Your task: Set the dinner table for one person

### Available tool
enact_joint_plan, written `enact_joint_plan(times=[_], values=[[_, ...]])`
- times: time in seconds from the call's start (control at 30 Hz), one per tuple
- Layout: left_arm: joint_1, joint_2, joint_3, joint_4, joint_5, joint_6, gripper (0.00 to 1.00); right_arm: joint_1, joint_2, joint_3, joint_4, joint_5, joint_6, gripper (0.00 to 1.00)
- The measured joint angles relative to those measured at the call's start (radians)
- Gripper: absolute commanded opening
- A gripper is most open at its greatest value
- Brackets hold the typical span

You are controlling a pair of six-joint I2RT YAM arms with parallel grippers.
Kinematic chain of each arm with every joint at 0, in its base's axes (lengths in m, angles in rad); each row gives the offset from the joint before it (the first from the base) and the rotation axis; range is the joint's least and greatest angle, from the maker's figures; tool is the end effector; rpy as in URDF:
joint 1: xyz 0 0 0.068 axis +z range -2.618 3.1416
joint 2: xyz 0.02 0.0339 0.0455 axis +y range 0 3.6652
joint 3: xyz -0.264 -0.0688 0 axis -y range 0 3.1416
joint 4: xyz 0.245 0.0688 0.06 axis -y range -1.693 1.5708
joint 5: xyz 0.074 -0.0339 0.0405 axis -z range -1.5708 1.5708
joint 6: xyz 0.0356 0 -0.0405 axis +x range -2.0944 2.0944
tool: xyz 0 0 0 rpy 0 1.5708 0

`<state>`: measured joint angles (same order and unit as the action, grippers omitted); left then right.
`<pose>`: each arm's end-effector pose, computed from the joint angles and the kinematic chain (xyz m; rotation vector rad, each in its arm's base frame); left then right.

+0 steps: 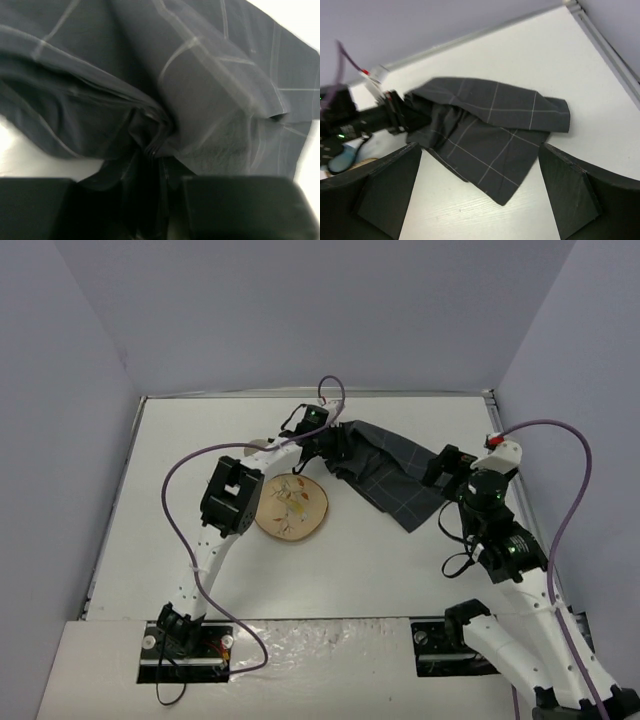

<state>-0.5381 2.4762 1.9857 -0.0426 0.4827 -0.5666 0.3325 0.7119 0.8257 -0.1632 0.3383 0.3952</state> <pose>0.4749 -0.3027 0.1604 0.2825 2.2415 -1.1391 0.1590 0.0424 0.3681 0.3109 1.5950 0.2873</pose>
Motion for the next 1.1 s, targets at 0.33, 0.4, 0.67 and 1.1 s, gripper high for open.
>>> enact_joint_plan(times=[0.33, 0.4, 0.67, 1.1], values=[[-0.003, -0.029, 0.189, -0.169, -0.286, 0.304, 0.81, -0.206, 0.407, 0.012, 0.029, -0.113, 0.027, 1.00], [-0.003, -0.030, 0.207, -0.193, -0.344, 0.347, 0.86, -0.254, 0.476, 0.020, 0.050, -0.121, 0.028, 0.99], [-0.003, -0.062, 0.227, -0.291, -0.509, 0.417, 0.91, -0.404, 0.601, 0.017, 0.082, -0.202, 0.064, 0.93], [-0.013, -0.166, 0.107, -0.281, -0.447, 0.434, 0.90, -0.532, 0.649, -0.086, 0.218, -0.300, 0.163, 0.86]])
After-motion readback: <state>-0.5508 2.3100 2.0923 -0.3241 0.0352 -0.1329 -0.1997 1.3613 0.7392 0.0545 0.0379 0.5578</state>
